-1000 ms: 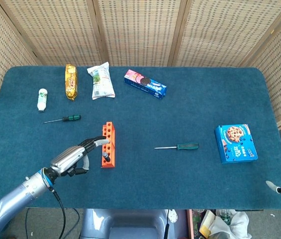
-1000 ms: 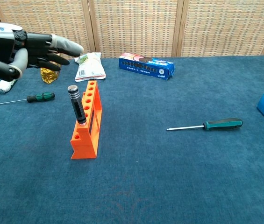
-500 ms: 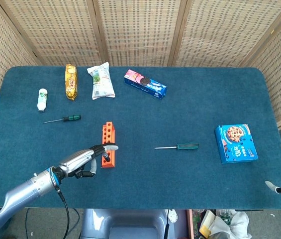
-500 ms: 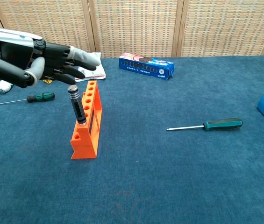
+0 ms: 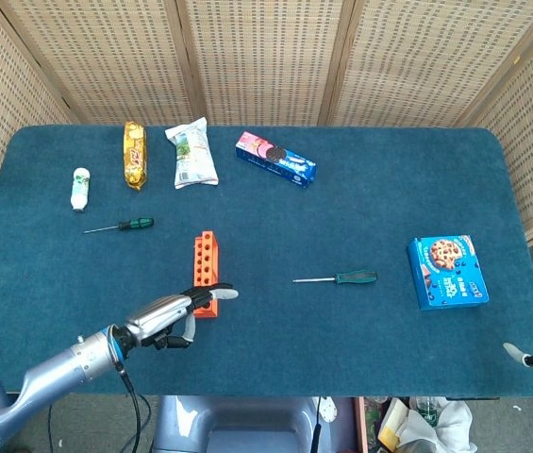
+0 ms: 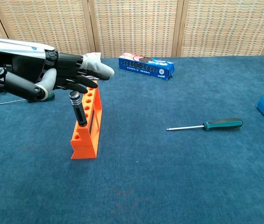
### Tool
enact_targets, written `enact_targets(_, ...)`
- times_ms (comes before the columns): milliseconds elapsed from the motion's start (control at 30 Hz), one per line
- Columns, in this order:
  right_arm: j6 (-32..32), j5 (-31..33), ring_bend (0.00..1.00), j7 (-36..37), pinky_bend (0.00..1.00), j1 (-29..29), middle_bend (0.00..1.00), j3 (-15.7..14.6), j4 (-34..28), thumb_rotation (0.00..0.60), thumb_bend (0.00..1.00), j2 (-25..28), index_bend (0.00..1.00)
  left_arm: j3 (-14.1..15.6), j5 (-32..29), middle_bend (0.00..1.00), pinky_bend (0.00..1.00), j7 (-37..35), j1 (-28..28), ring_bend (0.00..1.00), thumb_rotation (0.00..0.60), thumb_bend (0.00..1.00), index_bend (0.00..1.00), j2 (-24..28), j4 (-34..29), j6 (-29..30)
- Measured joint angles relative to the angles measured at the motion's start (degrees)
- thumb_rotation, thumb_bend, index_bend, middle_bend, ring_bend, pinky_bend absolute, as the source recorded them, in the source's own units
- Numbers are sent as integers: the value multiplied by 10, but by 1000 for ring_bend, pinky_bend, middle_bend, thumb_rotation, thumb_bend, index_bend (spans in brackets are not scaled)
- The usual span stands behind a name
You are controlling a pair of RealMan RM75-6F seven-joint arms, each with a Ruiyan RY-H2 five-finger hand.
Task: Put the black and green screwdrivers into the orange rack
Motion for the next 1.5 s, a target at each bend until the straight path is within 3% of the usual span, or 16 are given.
enact_targets(233,0,-1,0,1,0,0,0,0,0,600,0,0,0,1,4,0,0,5,4,0,600,1000,0,1,-1,21)
enact_targets(267,1,-1,0,1,0,-1,0,0,0,600,0,1,0,-1,3,0,0,7,7,0,600,957,0,0,0,32)
enact_targets(333,1,-1,0,2,0,-1,0,0,0,600,0,1,0,-2,3,0,0,12,12,0,600,658,0,-1,2,47)
enact_targets(400,1,-1,0,2,0,-1,0,-1,0,600,0,1,0,-5,0,0,0,24,20,0,600,169,0,-2,6,71)
enact_targets(467,0,-2,0,1,0,0,0,-1,0,600,0,1,0,-9,-10,0,0,46,28,0,600,13,21,-1,11,90)
enact_targets(600,1,-2,0,0,0,0,0,-1,-1,600,0,0,0,-15,-49,0,0,120,38,0,600,1,268,-5,23,115)
enact_targets(767,2,1,0,-8,0,-1,0,-1,-1,600,0,-1,0,-30,-160,0,0,293,45,0,600,62,414,-37,61,168)
enact_targets(933,4,4,0,-19,0,-1,0,1,-3,600,0,-4,0,-48,-286,0,0,440,41,0,600,114,455,-95,135,221)
enact_targets(1067,-1,12,0,-30,0,2,0,2,-1,600,0,-8,0,-62,-366,0,0,527,25,0,600,132,472,-149,232,237)
enact_targets(1367,-17,44,0,-29,0,8,0,14,12,600,0,-13,0,-88,-490,0,0,600,-24,0,600,155,473,-243,408,191)
enact_targets(1500,-17,51,0,-25,0,7,0,17,16,600,0,-13,0,-92,-510,0,0,623,-41,0,600,256,473,-280,475,174)
